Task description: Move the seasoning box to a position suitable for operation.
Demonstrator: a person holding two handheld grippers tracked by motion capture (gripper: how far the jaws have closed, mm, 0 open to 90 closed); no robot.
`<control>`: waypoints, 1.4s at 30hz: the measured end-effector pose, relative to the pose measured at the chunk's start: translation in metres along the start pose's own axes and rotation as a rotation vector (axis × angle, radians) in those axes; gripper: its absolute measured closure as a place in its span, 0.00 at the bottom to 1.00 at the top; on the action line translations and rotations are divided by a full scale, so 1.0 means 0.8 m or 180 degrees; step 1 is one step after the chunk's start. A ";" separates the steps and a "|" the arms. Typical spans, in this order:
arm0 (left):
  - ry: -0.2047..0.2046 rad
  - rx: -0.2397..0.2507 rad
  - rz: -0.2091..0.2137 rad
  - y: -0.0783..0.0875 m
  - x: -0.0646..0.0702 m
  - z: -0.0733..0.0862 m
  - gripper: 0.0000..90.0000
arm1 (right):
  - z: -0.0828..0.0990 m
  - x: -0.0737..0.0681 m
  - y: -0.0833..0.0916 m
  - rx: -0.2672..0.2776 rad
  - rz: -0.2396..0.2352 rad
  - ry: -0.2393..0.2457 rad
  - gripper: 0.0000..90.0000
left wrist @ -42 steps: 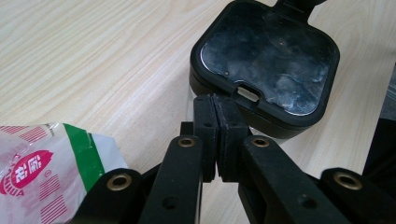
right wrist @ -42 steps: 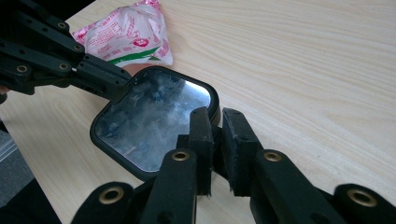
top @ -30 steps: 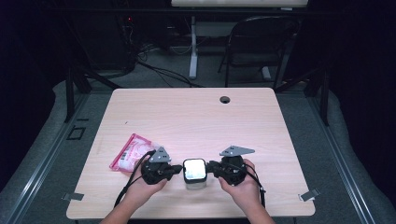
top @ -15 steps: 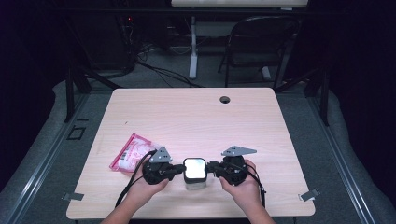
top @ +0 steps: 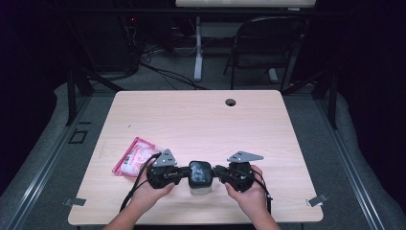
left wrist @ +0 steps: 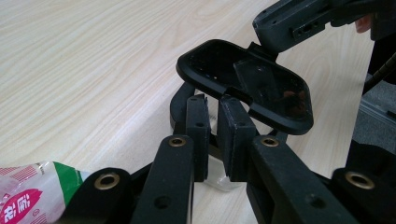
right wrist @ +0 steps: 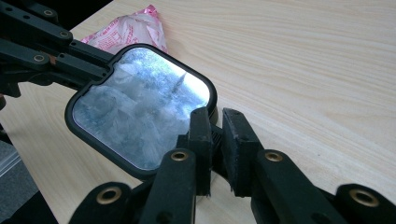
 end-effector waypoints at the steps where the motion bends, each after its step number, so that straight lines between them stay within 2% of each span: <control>1: 0.0004 0.0006 0.0007 -0.001 0.000 0.000 0.91 | 0.000 0.000 0.000 0.0006 0.0010 0.0000 0.91; 8: 0.0059 0.0068 0.0029 -0.001 -0.001 -0.004 0.84 | 0.002 0.001 0.001 0.0019 0.0047 0.0012 0.88; 10: 0.0064 0.0080 0.0026 0.000 -0.001 -0.006 0.81 | 0.002 0.003 0.001 0.0024 0.0110 0.0039 0.79; 11: 0.0060 0.0085 -0.0008 0.000 -0.001 -0.006 0.80 | 0.002 0.002 0.002 0.0016 0.0069 0.0048 0.77; 12: 0.0057 0.0081 0.0026 0.000 -0.001 -0.007 0.80 | 0.002 0.000 0.003 0.0030 0.0019 0.0057 0.74; 15: 0.0067 0.0114 0.0026 0.001 0.000 -0.011 0.80 | 0.001 -0.008 0.007 0.0090 0.0039 0.0179 0.65; 17: 0.0049 0.0118 0.0033 0.001 0.001 -0.012 0.80 | 0.001 -0.010 0.009 0.0080 0.0048 0.0217 0.63; 19: 0.0031 0.0127 0.0017 0.001 0.001 -0.014 0.79 | 0.000 -0.019 0.015 0.0123 -0.0038 0.0256 0.56; 20: 0.0039 0.0128 0.0028 0.001 0.002 -0.015 0.79 | 0.000 -0.019 0.015 0.0123 -0.0038 0.0256 0.56; 21: 0.0039 0.0144 0.0027 0.001 0.002 -0.017 0.79 | 0.001 -0.027 0.016 0.0072 -0.0072 0.0321 0.51; 23: 0.0040 0.0143 0.0038 0.001 0.003 -0.018 0.79 | 0.002 -0.029 0.017 0.0070 -0.0061 0.0352 0.51; 27: 0.0021 0.0152 -0.0007 0.002 0.003 -0.021 0.77 | 0.006 -0.047 0.018 0.0024 0.0004 0.0539 0.49; 30: 0.0025 0.0183 0.0006 0.002 0.004 -0.023 0.76 | 0.008 -0.051 0.017 0.0015 0.0028 0.0575 0.48; 33: 0.0037 0.0195 0.0014 0.002 0.005 -0.024 0.76 | 0.008 -0.056 0.009 0.0025 0.0170 0.0681 0.47; 39: 0.0040 0.0154 0.0001 -0.004 0.001 -0.021 0.71 | 0.007 -0.058 -0.002 0.0058 0.0368 0.0722 0.50; 42: 0.0052 0.0144 -0.0013 -0.010 -0.002 -0.019 0.68 | 0.006 -0.058 -0.001 0.0076 0.0328 0.0701 0.52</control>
Point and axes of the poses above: each handheld gripper's, and its own axes: y roughly backward along the jaws, z roughly out of its underside, x roughly to its right, the point moved 6 cm from there along -y, roughly forward along the jaws, and after that the axes turned 12 degrees about -x, right-handed, at the moved point
